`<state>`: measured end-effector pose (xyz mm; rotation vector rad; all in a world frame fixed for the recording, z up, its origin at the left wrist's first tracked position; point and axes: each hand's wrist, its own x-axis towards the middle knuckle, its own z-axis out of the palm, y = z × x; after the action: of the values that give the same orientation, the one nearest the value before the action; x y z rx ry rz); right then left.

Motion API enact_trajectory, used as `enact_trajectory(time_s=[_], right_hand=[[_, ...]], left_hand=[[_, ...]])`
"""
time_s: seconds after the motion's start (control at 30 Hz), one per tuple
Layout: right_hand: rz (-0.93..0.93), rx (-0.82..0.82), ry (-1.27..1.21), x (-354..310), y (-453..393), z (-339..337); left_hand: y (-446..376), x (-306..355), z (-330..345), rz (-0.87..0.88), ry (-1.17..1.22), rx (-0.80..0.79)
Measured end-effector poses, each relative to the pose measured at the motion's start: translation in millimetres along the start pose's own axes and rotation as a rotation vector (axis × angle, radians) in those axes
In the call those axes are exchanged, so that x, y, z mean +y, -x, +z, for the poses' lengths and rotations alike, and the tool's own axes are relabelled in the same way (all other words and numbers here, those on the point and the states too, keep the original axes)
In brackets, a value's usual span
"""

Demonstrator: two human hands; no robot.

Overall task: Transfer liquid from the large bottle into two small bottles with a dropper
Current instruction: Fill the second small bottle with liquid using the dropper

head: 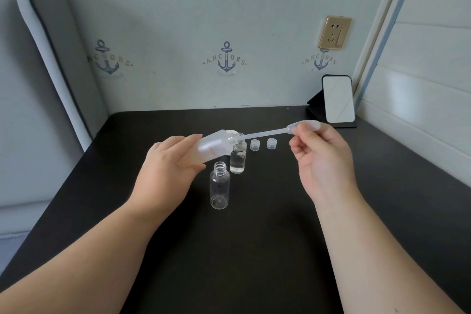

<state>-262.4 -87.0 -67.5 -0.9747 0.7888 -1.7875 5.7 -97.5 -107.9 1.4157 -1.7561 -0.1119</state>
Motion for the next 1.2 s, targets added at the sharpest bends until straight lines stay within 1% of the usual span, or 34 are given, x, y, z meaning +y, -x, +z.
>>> enact_trajectory(time_s=[0.33,0.57,0.73,0.97,1.2], right_hand=[[0.017,-0.121,0.163,15,12,22],[0.060,-0.160,0.238,21,17,25],[0.083,-0.151,0.204,21,18,25],[0.121,-0.110,0.086,18,16,20],[0.132,-0.107,0.041,14,15,15]], left_hand=[[1,4,3,0.052,-0.001,-0.008],[3,8,2,0.062,-0.015,-0.044],[3,7,3,0.055,-0.009,-0.041],[4,5,2,0.052,-0.004,-0.027],[4,6,2,0.056,-0.004,-0.014]])
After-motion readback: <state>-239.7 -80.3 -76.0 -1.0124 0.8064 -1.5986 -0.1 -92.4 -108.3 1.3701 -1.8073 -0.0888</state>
